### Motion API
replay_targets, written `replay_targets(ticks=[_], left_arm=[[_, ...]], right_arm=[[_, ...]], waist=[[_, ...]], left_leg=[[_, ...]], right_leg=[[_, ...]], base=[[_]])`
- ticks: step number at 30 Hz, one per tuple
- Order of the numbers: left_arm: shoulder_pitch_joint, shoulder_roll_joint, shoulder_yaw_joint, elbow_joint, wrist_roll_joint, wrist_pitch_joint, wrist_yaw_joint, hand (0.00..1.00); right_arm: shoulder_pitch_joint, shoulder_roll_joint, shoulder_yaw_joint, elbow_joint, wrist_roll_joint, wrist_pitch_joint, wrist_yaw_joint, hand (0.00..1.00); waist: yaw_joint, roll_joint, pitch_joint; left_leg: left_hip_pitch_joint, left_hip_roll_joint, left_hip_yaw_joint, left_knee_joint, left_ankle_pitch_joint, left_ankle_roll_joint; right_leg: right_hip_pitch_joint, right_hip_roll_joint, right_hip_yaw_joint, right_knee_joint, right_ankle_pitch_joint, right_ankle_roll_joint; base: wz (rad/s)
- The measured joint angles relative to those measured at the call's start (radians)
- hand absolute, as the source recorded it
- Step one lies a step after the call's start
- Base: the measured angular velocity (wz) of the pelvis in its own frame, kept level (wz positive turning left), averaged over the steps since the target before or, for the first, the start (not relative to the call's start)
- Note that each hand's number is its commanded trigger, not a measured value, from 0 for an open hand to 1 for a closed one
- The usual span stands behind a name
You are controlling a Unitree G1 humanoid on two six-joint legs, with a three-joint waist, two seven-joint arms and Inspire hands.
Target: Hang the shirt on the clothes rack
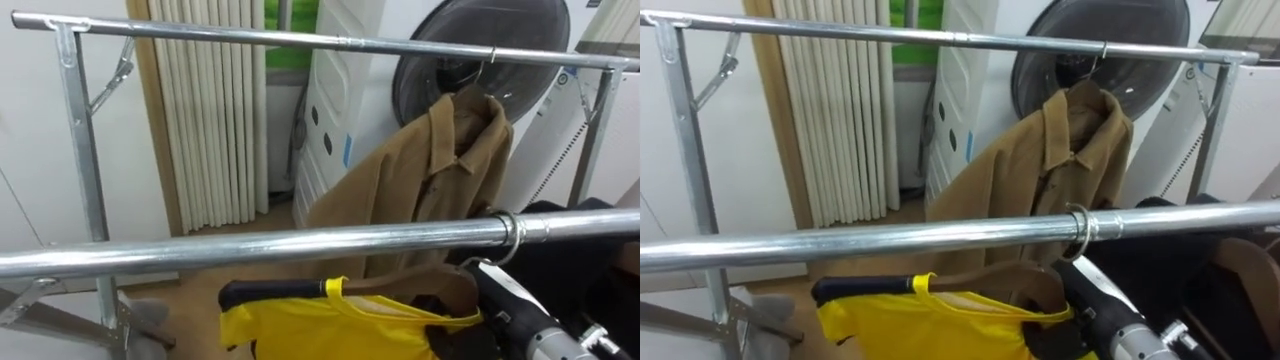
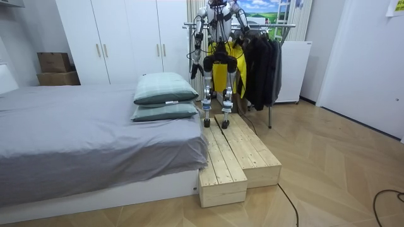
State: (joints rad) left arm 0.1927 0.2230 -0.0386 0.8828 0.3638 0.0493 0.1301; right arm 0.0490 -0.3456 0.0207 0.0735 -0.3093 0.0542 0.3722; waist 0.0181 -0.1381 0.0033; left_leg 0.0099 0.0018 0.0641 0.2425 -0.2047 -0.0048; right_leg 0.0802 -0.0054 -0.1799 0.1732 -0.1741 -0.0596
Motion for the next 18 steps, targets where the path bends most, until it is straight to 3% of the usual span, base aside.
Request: replay_targets(ticks=[1,2,3,18], left_arm=[[0.0,-0.001,0.0,-0.002,0.0,0.0,0.005,0.0],[0.0,-0.004,0.0,-0.006,0.0,0.0,0.018,0.0],[0.0,-0.005,0.0,-0.01,-0.001,0.0,0.022,0.0],[0.007,-0.014,0.006,-0.007,-0.01,0.017,0.056,0.0]], right_arm=[[0.0,0.0,0.0,0.004,0.0,0.0,0.0,0.35],[0.002,0.0,-0.001,0.01,0.0,0.0,-0.001,0.12],[0.0,0.001,-0.002,0.016,0.0,0.0,-0.001,0.0],[-0.025,0.026,-0.004,0.066,-0.009,0.013,-0.035,0.0]], waist=[[0.002,0.001,-0.0001],[0.006,0.005,-0.0016],[0.012,0.009,-0.0016],[0.014,0.029,-0.0028]], left_leg=[[0.0,0.0,0.0,-0.002,-0.002,-0.002],[0.002,0.001,0.0,0.003,-0.007,-0.003],[0.001,0.002,-0.001,0.011,-0.01,-0.003],[0.0,0.001,0.004,0.024,-0.012,-0.001]], right_leg=[[0.002,0.0,0.0,0.0,0.0,0.0],[0.006,0.001,0.001,0.0,0.0,0.0],[0.008,0.002,0.003,0.0,0.0,0.0],[0.008,0.005,0.011,-0.003,0.002,0.003]], base=[[0.0],[0.0],[-0.03],[0.0]])
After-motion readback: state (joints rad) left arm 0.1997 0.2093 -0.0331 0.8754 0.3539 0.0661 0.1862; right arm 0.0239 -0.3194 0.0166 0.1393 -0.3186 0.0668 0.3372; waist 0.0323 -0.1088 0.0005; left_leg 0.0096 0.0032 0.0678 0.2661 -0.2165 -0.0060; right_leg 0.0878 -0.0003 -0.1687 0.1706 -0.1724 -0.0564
